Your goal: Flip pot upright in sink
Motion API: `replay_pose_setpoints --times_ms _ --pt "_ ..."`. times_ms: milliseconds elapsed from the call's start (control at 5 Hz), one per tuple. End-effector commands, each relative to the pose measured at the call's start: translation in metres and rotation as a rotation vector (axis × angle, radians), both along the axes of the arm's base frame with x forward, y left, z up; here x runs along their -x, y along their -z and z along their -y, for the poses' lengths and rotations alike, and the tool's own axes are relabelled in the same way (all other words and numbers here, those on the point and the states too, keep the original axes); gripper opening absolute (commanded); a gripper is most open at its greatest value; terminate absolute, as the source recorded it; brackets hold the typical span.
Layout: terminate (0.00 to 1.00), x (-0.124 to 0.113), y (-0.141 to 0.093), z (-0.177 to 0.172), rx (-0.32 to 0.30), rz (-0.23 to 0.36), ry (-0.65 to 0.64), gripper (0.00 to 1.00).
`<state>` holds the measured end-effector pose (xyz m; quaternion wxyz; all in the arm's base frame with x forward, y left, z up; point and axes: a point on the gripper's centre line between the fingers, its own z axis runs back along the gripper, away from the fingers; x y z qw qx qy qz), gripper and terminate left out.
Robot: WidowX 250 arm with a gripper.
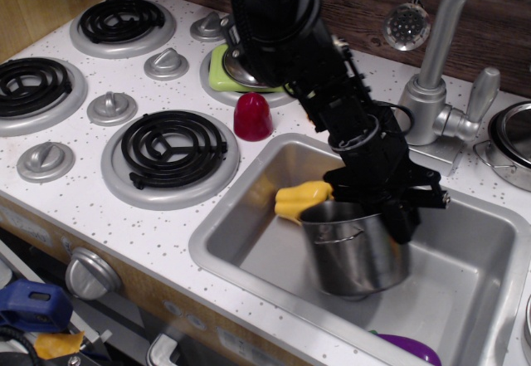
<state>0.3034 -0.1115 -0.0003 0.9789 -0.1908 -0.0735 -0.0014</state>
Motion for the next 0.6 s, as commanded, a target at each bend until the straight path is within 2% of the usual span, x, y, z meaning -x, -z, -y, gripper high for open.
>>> replay_pose_setpoints --times_ms 0,200,400 --pt "0.0 -0.0092 -0.0187 0.0164 -0.167 0.156 -0.057 1.0" --pt "0.0 -0.0083 -0.0139 0.0154 -0.182 0.188 -0.064 1.0" --pt "1.0 -0.0077 -0.0125 0.0148 -0.217 0.226 -0.051 1.0"
